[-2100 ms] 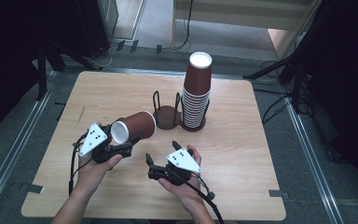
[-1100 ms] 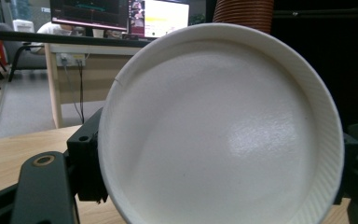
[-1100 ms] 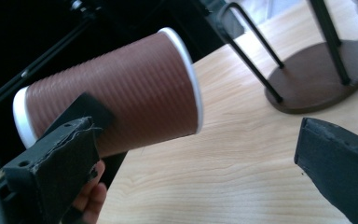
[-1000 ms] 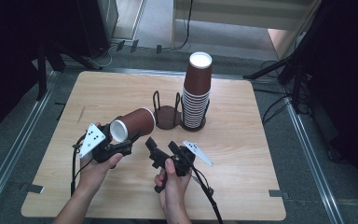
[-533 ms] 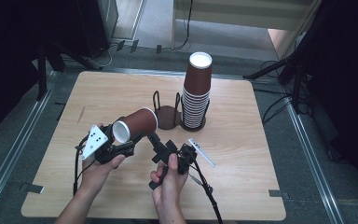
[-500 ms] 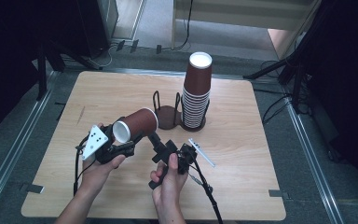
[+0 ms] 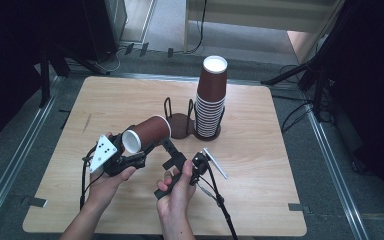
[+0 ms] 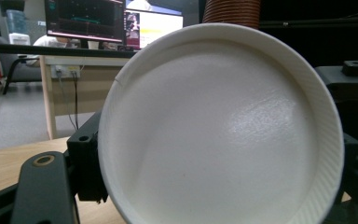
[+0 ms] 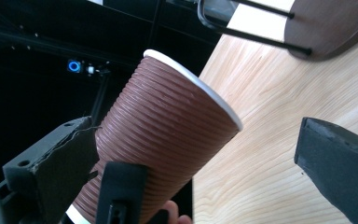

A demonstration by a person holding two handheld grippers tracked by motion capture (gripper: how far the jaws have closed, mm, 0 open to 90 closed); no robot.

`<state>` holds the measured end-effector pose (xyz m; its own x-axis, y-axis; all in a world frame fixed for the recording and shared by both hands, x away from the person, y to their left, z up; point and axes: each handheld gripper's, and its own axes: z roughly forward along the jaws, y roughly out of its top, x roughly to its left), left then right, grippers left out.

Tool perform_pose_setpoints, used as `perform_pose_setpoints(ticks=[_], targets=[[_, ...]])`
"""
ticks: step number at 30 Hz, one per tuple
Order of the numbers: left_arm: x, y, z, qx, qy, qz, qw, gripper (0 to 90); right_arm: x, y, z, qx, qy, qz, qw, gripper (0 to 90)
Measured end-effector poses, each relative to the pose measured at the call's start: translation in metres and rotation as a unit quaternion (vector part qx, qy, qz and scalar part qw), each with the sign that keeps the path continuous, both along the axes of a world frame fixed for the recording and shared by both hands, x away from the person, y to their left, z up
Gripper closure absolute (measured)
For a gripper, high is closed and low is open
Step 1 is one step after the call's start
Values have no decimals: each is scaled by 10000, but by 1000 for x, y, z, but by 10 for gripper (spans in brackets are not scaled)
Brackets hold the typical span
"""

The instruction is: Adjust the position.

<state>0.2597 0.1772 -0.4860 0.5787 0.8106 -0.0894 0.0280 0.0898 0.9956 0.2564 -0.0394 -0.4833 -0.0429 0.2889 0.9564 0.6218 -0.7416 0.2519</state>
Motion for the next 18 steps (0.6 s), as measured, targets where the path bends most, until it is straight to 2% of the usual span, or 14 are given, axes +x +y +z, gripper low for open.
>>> perform_pose_setpoints(ticks=[4, 6, 9, 11, 12, 15, 18], targets=[[0, -1, -2, -17, -39, -22, 10000, 206, 4, 1, -2, 304, 160, 3, 9994, 0], [0, -2, -2, -14, -57, -34, 10000, 206, 7, 2, -4, 536, 347, -17, 9980, 0], [-1, -4, -2, -14, -90, -62, 9999, 206, 10, 3, -5, 801, 492, 38, 9956, 0], [-1, -5, -2, -9, -110, -93, 9999, 206, 11, 3, -8, 1083, 637, 116, 9920, 0], [-1, -5, -2, 3, -112, -104, 9999, 206, 12, 3, -9, 1249, 751, 123, 9892, 0], [-2, -7, -3, 6, -128, -149, 9998, 206, 15, 3, -11, 1482, 867, 79, 9851, 0], [-2, -9, -4, 19, -139, -176, 9997, 206, 17, 3, -11, 1627, 878, 36, 9828, 0]])
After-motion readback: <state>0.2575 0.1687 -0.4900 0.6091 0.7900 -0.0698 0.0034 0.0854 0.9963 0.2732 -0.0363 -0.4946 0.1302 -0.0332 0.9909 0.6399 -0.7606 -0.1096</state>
